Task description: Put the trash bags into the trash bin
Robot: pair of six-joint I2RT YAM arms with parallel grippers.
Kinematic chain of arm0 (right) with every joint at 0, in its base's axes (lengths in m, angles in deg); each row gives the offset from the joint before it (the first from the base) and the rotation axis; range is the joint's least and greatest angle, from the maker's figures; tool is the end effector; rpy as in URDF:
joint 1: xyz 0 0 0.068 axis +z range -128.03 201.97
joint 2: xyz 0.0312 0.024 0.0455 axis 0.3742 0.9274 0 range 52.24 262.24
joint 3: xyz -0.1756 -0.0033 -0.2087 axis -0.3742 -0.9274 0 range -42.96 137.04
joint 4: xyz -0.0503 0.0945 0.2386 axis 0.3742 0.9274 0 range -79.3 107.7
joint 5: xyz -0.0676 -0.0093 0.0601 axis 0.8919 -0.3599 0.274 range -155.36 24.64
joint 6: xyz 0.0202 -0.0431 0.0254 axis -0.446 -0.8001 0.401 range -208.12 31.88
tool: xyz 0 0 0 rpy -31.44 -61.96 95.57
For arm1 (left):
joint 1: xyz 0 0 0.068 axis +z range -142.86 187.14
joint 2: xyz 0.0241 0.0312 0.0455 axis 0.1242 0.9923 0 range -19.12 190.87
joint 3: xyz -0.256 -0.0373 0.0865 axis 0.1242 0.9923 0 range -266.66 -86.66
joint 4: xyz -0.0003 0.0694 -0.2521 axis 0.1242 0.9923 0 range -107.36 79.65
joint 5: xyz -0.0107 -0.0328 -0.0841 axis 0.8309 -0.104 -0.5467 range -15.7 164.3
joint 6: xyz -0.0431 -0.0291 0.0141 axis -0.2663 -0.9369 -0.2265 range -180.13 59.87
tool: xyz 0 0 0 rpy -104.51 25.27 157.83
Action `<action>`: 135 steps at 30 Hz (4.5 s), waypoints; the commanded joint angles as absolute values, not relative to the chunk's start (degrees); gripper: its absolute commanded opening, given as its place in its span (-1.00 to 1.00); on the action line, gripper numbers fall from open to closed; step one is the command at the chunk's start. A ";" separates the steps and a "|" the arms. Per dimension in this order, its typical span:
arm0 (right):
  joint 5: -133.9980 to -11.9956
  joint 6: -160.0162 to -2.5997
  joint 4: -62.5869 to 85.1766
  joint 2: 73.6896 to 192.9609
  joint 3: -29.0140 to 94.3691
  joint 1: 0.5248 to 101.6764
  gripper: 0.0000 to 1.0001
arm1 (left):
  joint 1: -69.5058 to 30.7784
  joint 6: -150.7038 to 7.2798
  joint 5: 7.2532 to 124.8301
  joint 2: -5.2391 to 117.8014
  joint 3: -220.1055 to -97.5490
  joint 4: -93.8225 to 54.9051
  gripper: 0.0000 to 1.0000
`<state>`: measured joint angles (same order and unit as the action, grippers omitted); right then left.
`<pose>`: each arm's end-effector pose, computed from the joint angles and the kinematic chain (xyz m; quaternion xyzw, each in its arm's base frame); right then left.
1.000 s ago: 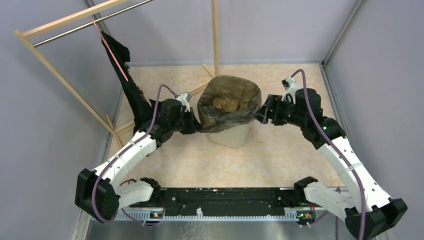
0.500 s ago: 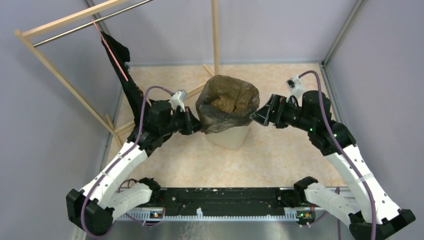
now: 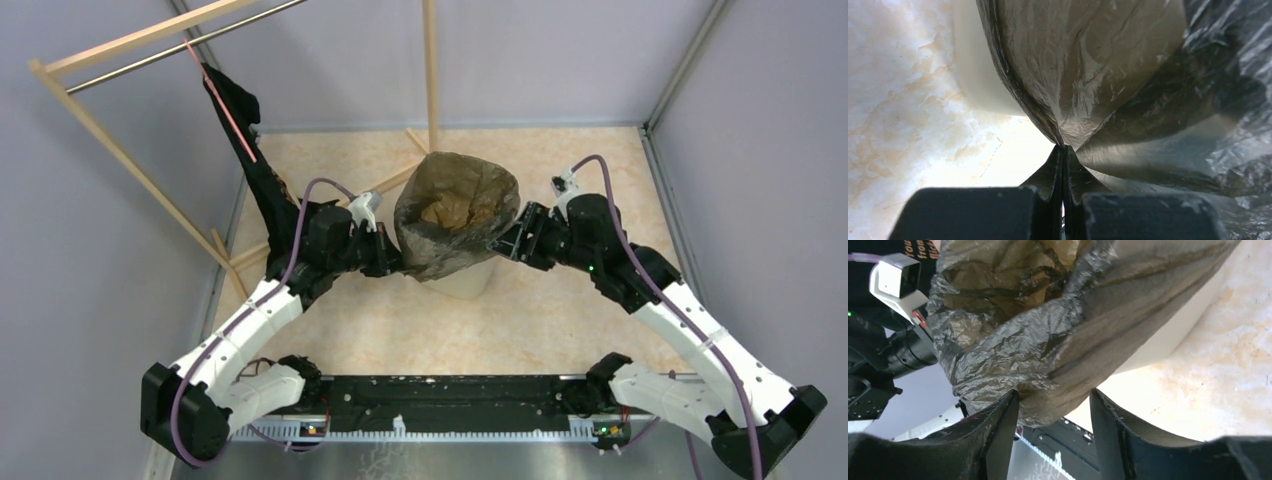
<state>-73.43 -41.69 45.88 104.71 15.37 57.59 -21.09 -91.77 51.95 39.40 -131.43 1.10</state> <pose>0.1532 0.1160 0.3540 0.0457 0.8604 0.3766 0.3402 0.1918 -0.1182 0.2817 0.0681 0.8613 -0.3836 0.3261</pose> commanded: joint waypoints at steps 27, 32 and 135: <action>-74.94 -41.82 15.48 91.86 -6.08 58.74 -0.06 | -21.16 -92.31 54.07 41.41 -132.33 -0.02 -1.00; -73.12 -42.61 15.39 92.85 -8.94 58.78 -0.51 | -21.12 -92.43 54.40 41.76 -131.74 -0.47 -1.00; -67.92 -37.25 14.67 90.96 -9.66 58.67 -0.08 | -21.14 -91.51 57.30 44.92 -134.69 0.72 -1.00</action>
